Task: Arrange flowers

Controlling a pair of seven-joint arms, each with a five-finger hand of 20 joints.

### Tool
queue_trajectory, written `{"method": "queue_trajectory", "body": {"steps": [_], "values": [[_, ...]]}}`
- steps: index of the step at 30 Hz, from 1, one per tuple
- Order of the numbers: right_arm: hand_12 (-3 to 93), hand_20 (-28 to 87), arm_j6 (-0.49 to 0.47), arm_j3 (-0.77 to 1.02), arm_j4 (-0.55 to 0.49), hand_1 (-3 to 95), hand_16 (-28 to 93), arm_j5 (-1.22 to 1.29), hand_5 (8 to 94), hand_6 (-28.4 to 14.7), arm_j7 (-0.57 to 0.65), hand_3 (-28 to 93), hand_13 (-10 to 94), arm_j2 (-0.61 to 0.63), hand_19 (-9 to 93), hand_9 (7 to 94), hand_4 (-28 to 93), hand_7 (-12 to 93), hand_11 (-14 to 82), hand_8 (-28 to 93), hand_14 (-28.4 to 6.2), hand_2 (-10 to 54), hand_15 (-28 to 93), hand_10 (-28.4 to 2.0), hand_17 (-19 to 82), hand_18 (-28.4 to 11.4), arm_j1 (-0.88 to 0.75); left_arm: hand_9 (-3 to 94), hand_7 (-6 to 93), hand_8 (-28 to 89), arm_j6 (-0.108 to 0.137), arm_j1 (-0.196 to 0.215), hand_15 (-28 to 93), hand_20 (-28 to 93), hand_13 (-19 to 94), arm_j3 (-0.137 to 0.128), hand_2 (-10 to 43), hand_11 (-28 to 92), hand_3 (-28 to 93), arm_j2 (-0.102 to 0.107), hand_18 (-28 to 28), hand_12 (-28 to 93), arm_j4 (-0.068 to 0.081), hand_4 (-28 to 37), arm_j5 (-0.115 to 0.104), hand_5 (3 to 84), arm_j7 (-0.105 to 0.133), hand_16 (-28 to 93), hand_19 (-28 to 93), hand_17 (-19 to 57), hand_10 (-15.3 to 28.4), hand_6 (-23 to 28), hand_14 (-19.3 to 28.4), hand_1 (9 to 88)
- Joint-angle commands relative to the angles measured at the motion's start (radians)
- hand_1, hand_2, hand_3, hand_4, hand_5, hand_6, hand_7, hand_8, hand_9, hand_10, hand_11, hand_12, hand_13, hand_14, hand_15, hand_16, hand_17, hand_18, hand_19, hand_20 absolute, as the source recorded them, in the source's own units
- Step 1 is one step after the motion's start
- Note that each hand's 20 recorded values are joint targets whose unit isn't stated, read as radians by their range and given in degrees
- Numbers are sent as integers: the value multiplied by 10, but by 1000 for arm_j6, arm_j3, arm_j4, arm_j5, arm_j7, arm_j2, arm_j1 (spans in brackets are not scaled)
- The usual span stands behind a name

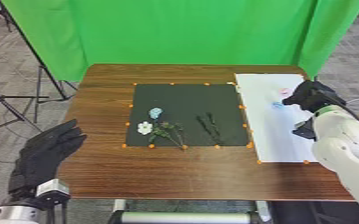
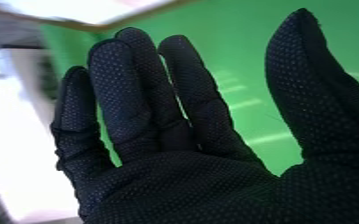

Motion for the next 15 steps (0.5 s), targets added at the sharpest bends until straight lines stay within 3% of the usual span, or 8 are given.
{"method": "queue_trajectory", "body": {"steps": [1, 6, 10, 12, 15], "values": [[184, 394, -17, 56, 35, 284, 150, -48, 527, -82, 62, 850, 448, 31, 762, 508, -282, 171, 337, -120, -173, -62, 786, -203, 142, -254, -38, 378, 123, -80, 9, 1, 571, 118, 271, 13, 49, 344, 824, 12, 214, 86, 6, -122, -5, 455, 13, -122, 574, -96, 224, 136, 283, 274], [183, 394, -24, 97, 58, 285, 151, -58, 524, -82, 95, 853, 447, 35, 762, 503, -283, 170, 326, -121, -173, -63, 784, -204, 142, -254, -78, 378, 124, -80, 0, 4, 570, 118, 271, 10, 49, 344, 825, 12, 214, 86, 9, -121, -2, 455, 9, -122, 574, -96, 224, 136, 283, 273], [183, 394, -86, 107, 81, 285, 152, -56, 524, -83, 121, 854, 447, 17, 763, 497, -283, 168, 318, -121, -173, -64, 784, -207, 142, -255, -69, 379, 124, -81, 5, 9, 571, 118, 271, 12, 49, 344, 824, 11, 214, 86, 12, -121, -12, 455, 9, -121, 574, -96, 223, 137, 284, 273], [181, 394, -103, 112, 87, 286, 152, -57, 523, -83, 135, 854, 446, 11, 763, 495, -283, 167, 309, -120, -173, -65, 784, -209, 142, -255, -69, 379, 124, -81, -2, 0, 570, 118, 271, 14, 49, 344, 825, 9, 214, 86, 14, -121, -3, 456, 2, -122, 574, -96, 223, 137, 284, 273], [180, 393, -117, 107, 101, 286, 152, -53, 523, -82, 137, 854, 444, 0, 763, 497, -283, 166, 302, -119, -175, -65, 782, -209, 142, -255, -57, 378, 124, -81, 5, -2, 570, 118, 270, 21, 48, 344, 826, 17, 214, 86, 14, -121, -8, 456, 15, -121, 574, -96, 223, 137, 284, 273]]}}
